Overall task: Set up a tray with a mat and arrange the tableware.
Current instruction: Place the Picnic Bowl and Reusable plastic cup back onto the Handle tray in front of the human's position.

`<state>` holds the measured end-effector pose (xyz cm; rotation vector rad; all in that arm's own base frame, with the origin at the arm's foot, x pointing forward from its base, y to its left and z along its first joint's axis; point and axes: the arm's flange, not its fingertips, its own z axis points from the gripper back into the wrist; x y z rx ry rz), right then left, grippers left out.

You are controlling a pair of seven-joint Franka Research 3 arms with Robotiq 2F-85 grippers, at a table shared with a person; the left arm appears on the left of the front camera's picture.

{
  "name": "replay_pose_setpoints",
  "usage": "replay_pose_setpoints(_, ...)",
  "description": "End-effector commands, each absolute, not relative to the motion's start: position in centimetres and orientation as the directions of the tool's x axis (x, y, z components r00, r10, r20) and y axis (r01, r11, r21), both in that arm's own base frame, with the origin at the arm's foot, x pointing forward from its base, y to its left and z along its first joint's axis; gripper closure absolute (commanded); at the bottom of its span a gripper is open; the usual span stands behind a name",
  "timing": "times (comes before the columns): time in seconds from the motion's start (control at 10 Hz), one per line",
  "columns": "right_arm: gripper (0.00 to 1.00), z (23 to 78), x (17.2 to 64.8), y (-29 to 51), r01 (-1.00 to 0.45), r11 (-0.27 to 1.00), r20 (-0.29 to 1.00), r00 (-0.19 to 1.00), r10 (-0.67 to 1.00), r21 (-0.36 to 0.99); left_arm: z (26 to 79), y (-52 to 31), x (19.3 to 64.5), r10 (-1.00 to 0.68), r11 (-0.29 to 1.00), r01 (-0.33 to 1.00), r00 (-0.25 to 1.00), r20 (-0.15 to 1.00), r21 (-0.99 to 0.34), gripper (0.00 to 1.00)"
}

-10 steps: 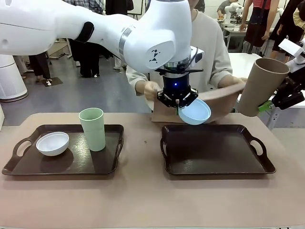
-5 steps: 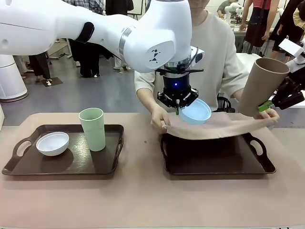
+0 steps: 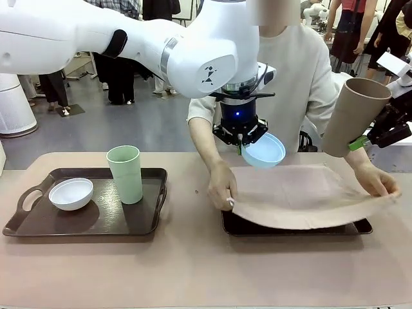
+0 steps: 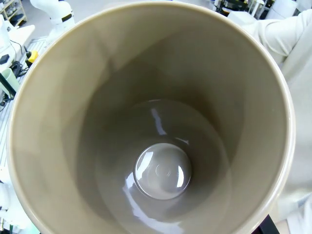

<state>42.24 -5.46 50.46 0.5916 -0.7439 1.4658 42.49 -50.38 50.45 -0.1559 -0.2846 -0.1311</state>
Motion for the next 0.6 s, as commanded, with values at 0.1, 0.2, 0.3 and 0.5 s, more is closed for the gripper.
replay_pose_setpoints(0.1,0.82,50.43,42.29,-5.41,-0.995,0.032,0.748,-0.048,0.662,-0.092,50.61,-50.39,42.62,-0.115,0.98,0.157,0.949,0.293,-0.123,0.97)
replay_pose_setpoints(0.2,0.82,50.43,42.29,-5.41,-0.995,0.032,0.748,-0.048,0.662,-0.092,50.61,-50.39,42.62,-0.115,0.98,0.157,0.949,0.293,-0.123,0.97)
replay_pose_setpoints(0.3,0.82,50.43,42.29,-5.41,-0.995,0.032,0.748,-0.048,0.662,-0.092,50.61,-50.39,42.62,-0.115,0.98,0.157,0.949,0.293,-0.123,0.97)
replay_pose_setpoints(0.5,0.82,50.43,42.29,-5.41,-0.995,0.032,0.748,-0.048,0.662,-0.092,50.61,-50.39,42.62,-0.115,0.98,0.157,0.949,0.293,-0.123,0.97)
